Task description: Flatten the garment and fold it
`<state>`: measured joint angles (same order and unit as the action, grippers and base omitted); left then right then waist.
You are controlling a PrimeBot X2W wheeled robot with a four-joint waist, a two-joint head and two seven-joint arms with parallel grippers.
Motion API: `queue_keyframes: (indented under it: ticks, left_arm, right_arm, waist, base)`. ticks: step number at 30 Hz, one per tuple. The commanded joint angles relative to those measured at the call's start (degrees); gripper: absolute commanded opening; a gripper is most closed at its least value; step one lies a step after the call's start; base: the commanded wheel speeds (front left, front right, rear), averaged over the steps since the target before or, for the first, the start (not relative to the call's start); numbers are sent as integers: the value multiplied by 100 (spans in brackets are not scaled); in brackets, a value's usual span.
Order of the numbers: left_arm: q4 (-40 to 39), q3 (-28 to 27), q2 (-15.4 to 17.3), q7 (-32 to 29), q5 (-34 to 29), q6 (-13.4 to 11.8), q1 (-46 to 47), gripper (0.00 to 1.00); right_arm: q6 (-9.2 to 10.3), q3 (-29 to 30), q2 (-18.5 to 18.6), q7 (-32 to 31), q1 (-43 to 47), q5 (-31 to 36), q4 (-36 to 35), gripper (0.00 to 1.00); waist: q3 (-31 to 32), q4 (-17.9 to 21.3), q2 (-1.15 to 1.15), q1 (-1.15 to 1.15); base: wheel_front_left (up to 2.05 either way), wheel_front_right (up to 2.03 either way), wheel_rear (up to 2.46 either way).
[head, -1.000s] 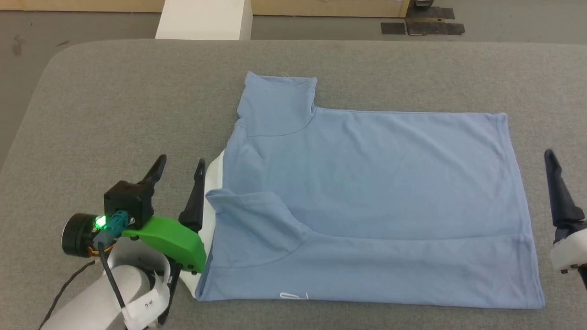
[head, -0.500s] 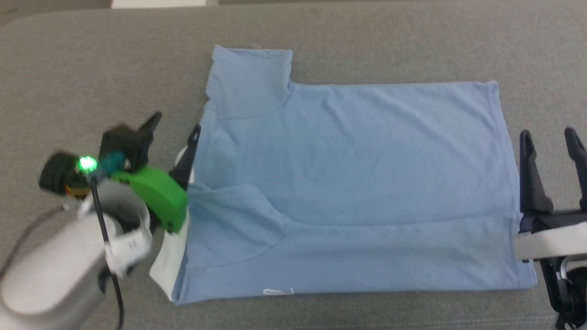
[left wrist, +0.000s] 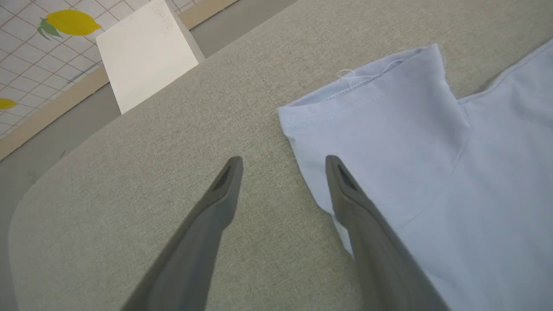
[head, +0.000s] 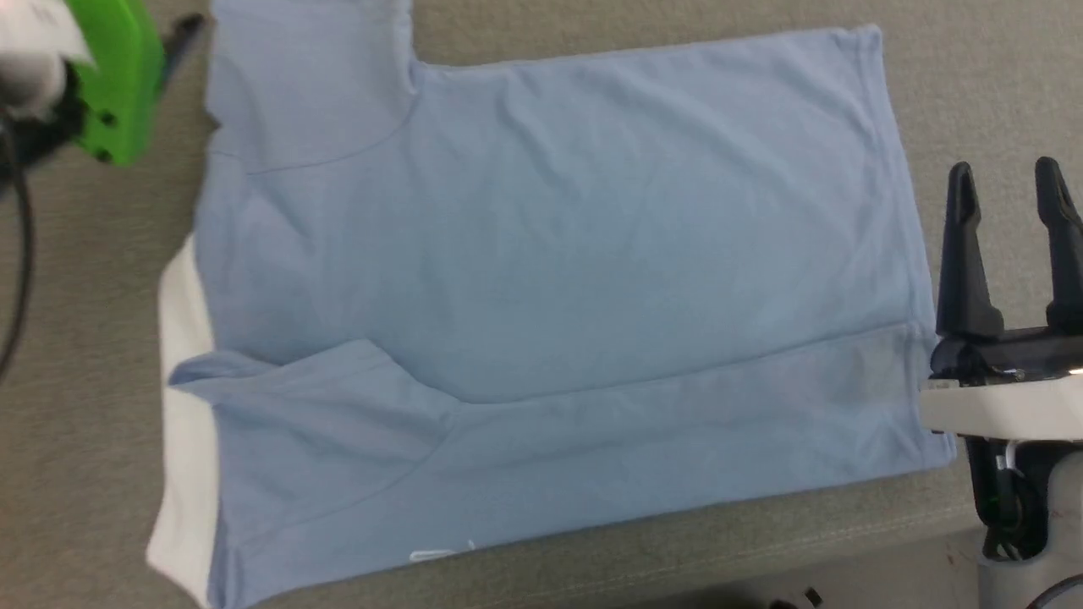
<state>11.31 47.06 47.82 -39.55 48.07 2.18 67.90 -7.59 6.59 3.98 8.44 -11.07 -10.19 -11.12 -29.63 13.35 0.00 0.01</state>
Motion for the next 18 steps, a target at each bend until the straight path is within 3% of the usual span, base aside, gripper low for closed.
queue_keyframes:
  ticks: [1, 6, 17, 18]
  left_arm:
    - [134, -9, 76, -287, 83, 104, 271, 100]
    - [586, -24, 243, -1338, 386, 287, 926, 100]
    - [684, 43, 412, -1913, 451, 239, 1120, 100]
    - [667, 99, 439, -1994, 441, 255, 1093, 82]
  right_arm:
    - [10, -43, -46, 80, -117, -40, 48, 100]
    - [10, -136, -96, 242, -217, -118, 215, 100]
    - [10, -106, -109, 406, -291, -247, 470, 100]
    - [10, -96, -109, 417, -297, -249, 484, 100]
  waist:
    - [-601, 581, 0, -1]
    - [-882, 807, 0, -1]
    - [-1147, 905, 0, -1]
    - [-1157, 897, 0, -1]
  base:
    - [0, 0, 0]
    - [0, 0, 0]
    - [0, 0, 0]
    - [0, 0, 0]
